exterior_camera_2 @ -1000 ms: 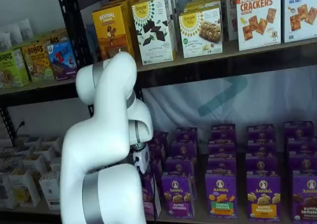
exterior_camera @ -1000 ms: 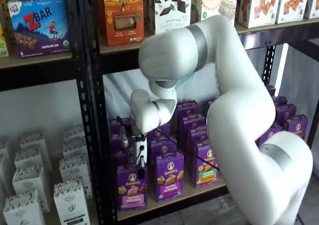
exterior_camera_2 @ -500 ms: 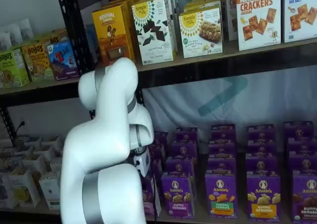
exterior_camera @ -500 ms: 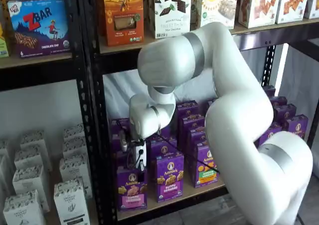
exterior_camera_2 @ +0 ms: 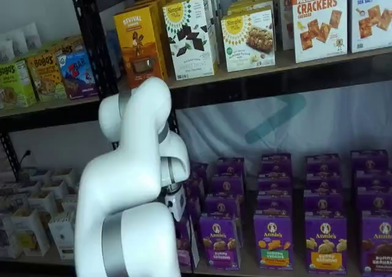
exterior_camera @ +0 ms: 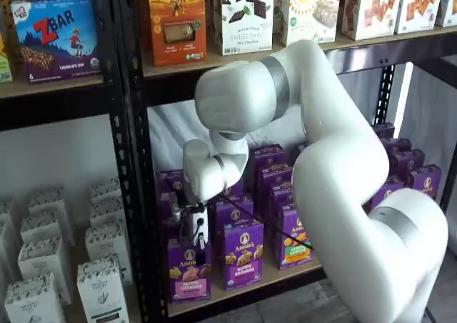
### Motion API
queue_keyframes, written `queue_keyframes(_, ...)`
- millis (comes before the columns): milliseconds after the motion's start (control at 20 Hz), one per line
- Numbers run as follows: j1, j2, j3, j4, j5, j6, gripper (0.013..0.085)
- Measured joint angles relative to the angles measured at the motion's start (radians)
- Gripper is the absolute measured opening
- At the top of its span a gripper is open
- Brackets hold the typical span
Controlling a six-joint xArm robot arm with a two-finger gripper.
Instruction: Pick up the purple box with a pink patch in the middle, on the bottom shelf, the first box from the left
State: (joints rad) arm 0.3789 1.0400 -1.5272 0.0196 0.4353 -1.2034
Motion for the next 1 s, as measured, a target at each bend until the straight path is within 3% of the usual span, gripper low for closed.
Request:
queue_keyframes(350,0.0,0.015,-0.012,0.006,-0.007,-0.005,0.085)
queue_keyframes(450,0.0,0.017,-0.014,0.009,-0.005,-0.007,0.077)
queue_keyframes(750,0.002,0.018,-0.013,0.004,-0.012,-0.002,0.065)
queue_keyframes(1000,0.0,0.018,-0.01,-0.017,-0.018,0.015,0.065)
